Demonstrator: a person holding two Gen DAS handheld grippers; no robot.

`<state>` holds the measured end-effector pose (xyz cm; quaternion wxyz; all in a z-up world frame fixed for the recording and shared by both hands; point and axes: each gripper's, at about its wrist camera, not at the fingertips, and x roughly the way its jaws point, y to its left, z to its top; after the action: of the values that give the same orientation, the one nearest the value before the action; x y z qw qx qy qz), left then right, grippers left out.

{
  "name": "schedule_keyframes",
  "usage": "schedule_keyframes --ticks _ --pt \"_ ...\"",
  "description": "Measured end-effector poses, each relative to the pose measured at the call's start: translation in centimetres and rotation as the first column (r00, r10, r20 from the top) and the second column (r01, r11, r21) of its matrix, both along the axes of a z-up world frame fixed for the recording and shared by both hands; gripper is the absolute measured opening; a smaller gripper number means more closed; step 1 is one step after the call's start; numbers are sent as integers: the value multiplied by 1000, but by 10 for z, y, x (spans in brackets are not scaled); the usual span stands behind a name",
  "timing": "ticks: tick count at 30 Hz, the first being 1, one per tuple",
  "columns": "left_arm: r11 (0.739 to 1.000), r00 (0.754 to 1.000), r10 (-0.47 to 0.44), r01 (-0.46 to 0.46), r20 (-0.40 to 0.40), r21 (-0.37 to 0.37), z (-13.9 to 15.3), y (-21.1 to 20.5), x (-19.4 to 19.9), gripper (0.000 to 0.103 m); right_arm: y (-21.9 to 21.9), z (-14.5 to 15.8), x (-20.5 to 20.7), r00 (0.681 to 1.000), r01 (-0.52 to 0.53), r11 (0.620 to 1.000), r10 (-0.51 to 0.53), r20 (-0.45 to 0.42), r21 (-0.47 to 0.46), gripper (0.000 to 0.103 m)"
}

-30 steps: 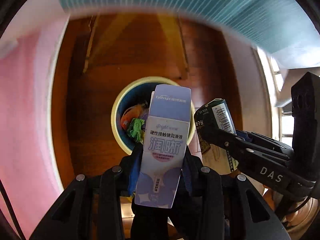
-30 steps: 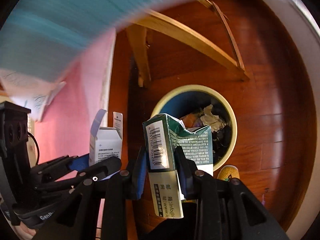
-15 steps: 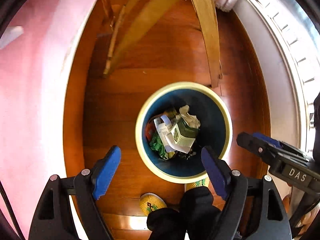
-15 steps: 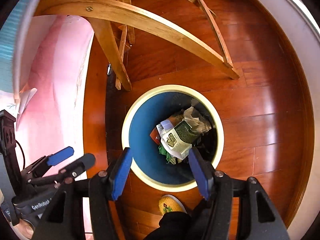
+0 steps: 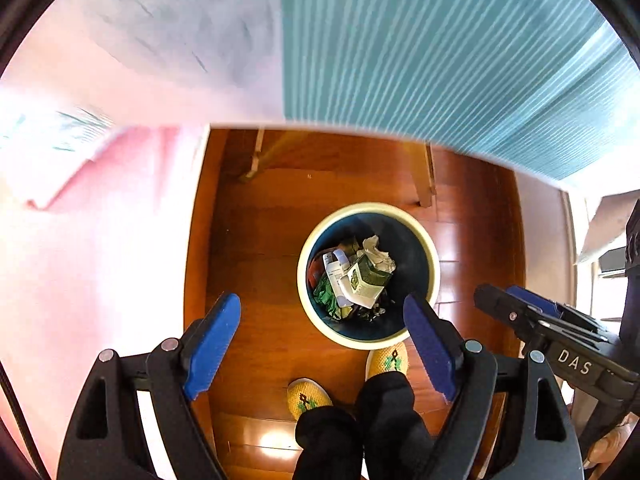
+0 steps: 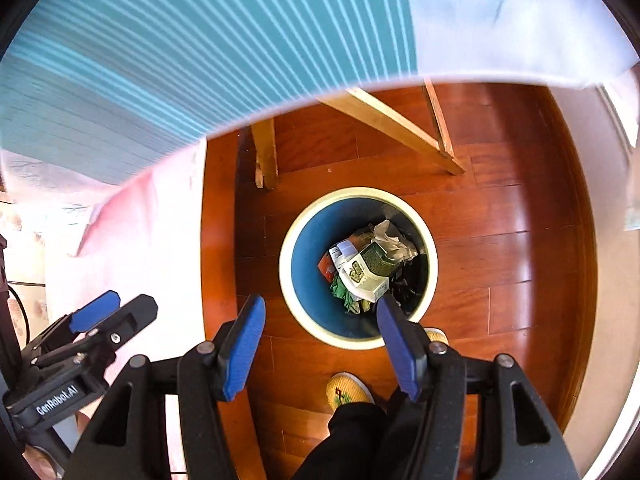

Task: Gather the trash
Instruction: 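Raise both open tools from the bin back toward the table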

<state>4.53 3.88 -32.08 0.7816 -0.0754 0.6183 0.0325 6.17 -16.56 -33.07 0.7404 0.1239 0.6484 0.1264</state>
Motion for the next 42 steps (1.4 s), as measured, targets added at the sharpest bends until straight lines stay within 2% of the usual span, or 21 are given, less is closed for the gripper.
schedule_keyframes --ticks 10,17,26,34,42 --pt "1000 998 13 -14 69 9 104 14 -16 82 10 93 -20 999 -27 999 28 44 -17 59" --pt "1000 993 3 -3 118 -2 166 26 -32 82 18 149 -31 996 -44 998 46 75 -33 59" --pt "1000 980 -27 27 199 7 234 39 -54 82 28 216 -43 982 -70 995 82 173 -74 59" --pt "998 948 -64 57 311 33 290 50 -56 82 26 284 -34 943 -23 995 54 330 -100 59" --pt "996 915 -75 52 397 68 336 58 -26 82 33 333 1 886 -39 988 103 453 -148 59"
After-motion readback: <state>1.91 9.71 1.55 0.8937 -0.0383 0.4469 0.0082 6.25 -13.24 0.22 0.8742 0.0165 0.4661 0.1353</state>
